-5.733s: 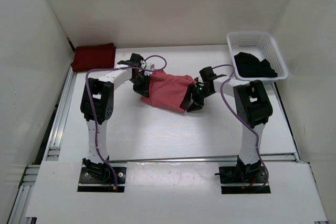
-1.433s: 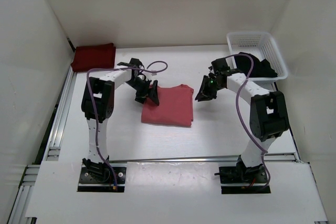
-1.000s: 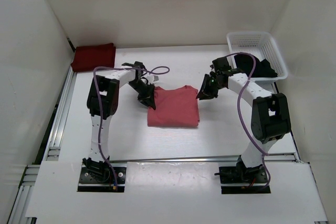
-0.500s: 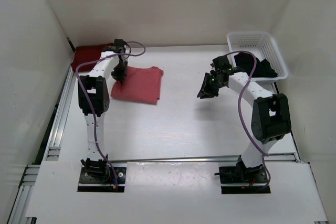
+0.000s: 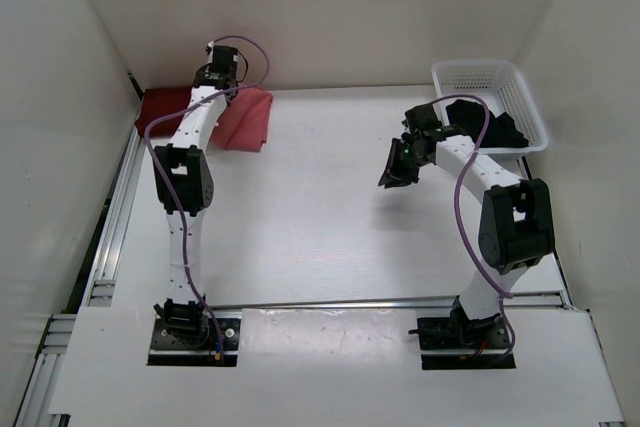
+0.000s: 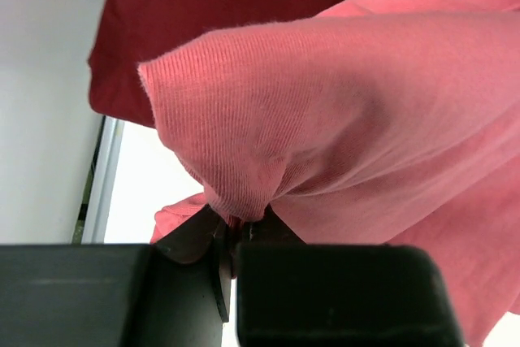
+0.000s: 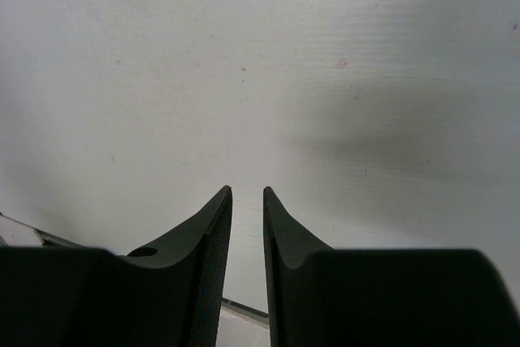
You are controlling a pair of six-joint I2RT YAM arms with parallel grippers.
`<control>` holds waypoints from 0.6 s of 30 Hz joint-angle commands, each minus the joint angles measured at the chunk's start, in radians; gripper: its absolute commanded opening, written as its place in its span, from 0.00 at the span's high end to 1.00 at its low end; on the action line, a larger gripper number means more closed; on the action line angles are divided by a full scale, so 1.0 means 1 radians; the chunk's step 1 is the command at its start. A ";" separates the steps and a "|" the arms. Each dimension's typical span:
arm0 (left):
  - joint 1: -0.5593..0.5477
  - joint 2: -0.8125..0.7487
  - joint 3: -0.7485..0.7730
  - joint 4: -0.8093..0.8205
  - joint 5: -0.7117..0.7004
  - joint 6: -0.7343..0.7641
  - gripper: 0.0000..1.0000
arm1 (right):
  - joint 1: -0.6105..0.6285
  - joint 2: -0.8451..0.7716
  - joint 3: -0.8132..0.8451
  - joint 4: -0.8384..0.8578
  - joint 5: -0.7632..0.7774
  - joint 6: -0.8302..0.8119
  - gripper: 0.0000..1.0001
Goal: Fold and stack the t-shirts
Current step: Put the neatly folded tshirt into the corner of the board with the left arm
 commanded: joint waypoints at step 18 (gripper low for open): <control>0.205 -0.077 0.124 0.123 -0.016 -0.001 0.90 | 0.003 -0.009 0.054 -0.076 0.030 -0.032 0.74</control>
